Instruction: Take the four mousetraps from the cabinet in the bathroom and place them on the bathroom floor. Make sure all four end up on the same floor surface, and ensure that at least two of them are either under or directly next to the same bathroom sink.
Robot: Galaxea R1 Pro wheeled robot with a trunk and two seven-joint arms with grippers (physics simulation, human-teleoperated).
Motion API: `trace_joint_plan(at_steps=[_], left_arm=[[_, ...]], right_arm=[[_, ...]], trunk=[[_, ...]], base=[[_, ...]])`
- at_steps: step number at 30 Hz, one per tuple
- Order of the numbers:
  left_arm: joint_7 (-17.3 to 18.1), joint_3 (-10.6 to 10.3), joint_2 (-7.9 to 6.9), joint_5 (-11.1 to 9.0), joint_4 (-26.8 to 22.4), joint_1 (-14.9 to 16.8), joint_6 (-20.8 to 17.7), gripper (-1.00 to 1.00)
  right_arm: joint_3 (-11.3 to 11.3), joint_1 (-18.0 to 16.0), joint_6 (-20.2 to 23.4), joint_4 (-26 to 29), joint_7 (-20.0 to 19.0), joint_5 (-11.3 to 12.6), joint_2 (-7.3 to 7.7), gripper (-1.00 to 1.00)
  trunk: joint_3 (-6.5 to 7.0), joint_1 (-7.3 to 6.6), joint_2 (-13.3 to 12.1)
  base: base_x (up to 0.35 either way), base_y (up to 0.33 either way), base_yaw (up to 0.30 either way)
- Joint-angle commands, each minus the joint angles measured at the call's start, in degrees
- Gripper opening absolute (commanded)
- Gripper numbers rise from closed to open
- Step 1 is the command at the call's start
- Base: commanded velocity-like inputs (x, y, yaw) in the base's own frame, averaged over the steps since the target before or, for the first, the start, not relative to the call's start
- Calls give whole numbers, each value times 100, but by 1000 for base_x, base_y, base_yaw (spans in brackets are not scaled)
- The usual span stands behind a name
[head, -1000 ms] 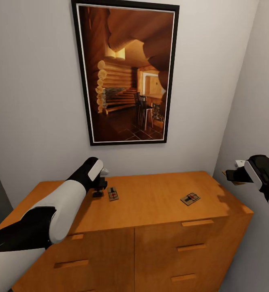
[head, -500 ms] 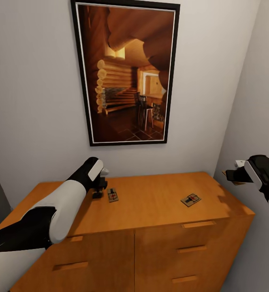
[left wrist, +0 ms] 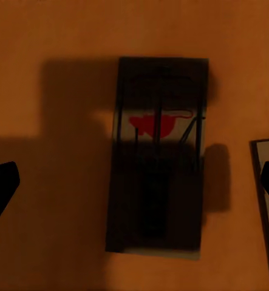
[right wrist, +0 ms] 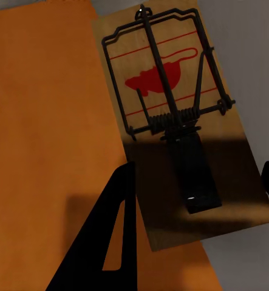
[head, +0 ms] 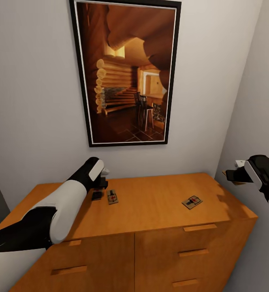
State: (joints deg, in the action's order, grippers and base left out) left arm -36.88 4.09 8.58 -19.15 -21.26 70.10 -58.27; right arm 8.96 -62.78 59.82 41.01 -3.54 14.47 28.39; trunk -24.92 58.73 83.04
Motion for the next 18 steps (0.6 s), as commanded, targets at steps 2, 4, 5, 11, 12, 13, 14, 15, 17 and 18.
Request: trace_joint_plan(at_steps=[2, 4, 5, 11, 12, 13, 14, 15, 17, 18], left_arm=[[-47, 41, 9, -10, -2, 4, -10, 100], [-47, 40, 12, 2, 8, 4, -9, 100], [-47, 40, 14, 5, 13, 4, -7, 100], [-60, 39, 85, -8, 89, 4, 224, 100], [-66, 39, 91, -14, 94, 4, 250, 100], [-77, 39, 101, -22, 104, 4, 289, 100], [-85, 39, 107, -30, 114, 4, 315, 100], [-88, 39, 109, -33, 117, 4, 322, 100], [-96, 39, 109, -39, 138, 4, 339, 100], [-96, 39, 109, -38, 149, 4, 342, 100]], right_arm=[[27, -6, 18, 4, -31, -14, 8, -100], [27, -6, 18, 4, -32, -14, 8, -100], [27, -6, 18, 4, -32, -14, 8, -100], [27, -6, 18, 4, -32, -14, 8, -100], [27, -6, 18, 4, -32, -14, 8, -100], [27, -6, 18, 4, -32, -14, 8, -100], [27, -6, 18, 4, -32, -11, 8, -100], [27, -6, 18, 4, -32, -10, 8, -100], [27, -6, 18, 4, -32, -8, 8, -100], [27, -6, 18, 4, -32, -9, 8, -100]], trunk=[[-7, 0, 4], [-7, 0, 4], [-7, 0, 4], [-7, 0, 4], [-7, 0, 4], [-7, 0, 4], [-7, 0, 4], [-7, 0, 4], [-7, 0, 4], [-7, 0, 4]], base=[[3, 0, 0], [1, 0, 0], [0, 0, 0], [0, 0, 0], [0, 0, 0], [0, 0, 0], [0, 0, 0], [0, 0, 0], [0, 0, 0], [0, 0, 0]])
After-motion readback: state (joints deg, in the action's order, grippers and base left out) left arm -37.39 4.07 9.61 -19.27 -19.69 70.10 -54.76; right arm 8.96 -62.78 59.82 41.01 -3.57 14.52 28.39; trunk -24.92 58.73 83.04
